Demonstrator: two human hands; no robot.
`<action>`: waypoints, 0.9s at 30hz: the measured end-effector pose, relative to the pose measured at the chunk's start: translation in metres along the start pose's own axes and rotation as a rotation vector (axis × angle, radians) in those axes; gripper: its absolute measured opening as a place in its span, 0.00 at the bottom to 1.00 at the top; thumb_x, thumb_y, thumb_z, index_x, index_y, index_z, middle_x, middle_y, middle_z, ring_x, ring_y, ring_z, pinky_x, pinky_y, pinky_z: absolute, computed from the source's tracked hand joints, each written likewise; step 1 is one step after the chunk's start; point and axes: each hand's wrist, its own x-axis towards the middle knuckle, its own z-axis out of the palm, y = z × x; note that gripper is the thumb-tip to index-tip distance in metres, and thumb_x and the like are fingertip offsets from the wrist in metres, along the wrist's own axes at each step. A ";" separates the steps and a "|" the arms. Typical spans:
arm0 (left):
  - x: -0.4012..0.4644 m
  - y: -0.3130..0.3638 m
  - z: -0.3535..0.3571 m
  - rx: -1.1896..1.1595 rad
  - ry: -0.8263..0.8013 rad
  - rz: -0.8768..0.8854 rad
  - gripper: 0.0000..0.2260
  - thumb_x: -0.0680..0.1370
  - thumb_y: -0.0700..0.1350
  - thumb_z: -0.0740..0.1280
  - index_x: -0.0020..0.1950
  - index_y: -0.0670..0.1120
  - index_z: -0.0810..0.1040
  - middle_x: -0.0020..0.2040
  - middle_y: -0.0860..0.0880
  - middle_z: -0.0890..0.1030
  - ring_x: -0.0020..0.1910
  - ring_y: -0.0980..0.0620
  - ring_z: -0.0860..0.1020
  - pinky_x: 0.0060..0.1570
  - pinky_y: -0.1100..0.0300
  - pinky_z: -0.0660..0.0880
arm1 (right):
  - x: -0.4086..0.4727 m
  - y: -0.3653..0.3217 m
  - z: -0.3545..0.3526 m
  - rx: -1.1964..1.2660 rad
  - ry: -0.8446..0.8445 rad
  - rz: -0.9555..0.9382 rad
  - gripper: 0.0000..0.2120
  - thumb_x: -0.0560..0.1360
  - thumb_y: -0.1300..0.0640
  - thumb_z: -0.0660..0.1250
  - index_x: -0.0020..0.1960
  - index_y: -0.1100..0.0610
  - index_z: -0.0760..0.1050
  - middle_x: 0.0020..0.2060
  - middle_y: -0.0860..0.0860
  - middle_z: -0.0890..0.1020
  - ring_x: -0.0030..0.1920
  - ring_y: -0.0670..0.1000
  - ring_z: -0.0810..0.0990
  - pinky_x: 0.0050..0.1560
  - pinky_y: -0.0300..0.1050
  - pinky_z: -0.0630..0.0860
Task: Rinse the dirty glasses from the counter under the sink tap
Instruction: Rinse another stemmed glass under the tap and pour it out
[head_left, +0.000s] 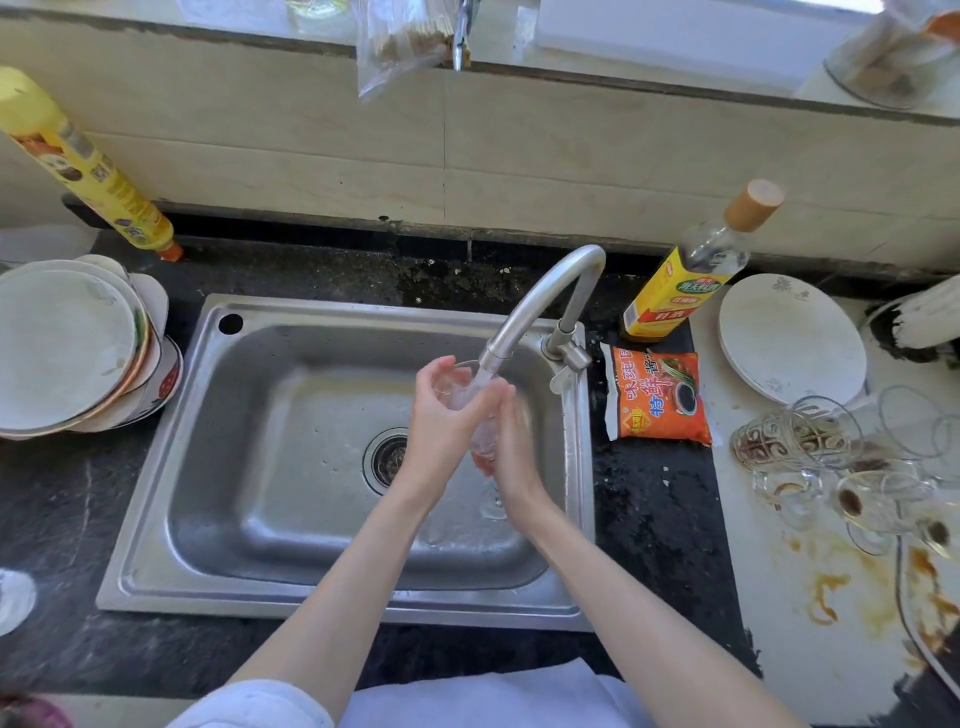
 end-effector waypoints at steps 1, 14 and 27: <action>0.000 0.000 0.000 -0.005 -0.033 -0.013 0.26 0.69 0.49 0.75 0.63 0.49 0.68 0.56 0.54 0.75 0.56 0.60 0.74 0.52 0.67 0.71 | 0.001 0.000 0.000 0.038 0.020 0.014 0.29 0.78 0.35 0.43 0.59 0.51 0.74 0.43 0.52 0.76 0.33 0.42 0.69 0.28 0.32 0.63; 0.006 0.004 -0.007 -0.003 -0.064 -0.060 0.30 0.66 0.55 0.75 0.64 0.51 0.67 0.64 0.51 0.73 0.62 0.54 0.73 0.59 0.57 0.72 | 0.009 -0.003 -0.006 -0.031 -0.066 0.033 0.32 0.76 0.31 0.44 0.62 0.50 0.73 0.45 0.52 0.79 0.30 0.40 0.70 0.25 0.33 0.63; 0.018 0.032 -0.048 0.787 -0.748 0.197 0.07 0.71 0.36 0.72 0.43 0.48 0.85 0.41 0.52 0.84 0.42 0.53 0.80 0.48 0.63 0.74 | 0.029 -0.023 -0.051 -0.157 -0.433 0.350 0.41 0.72 0.26 0.41 0.53 0.56 0.78 0.38 0.56 0.81 0.32 0.51 0.77 0.31 0.40 0.54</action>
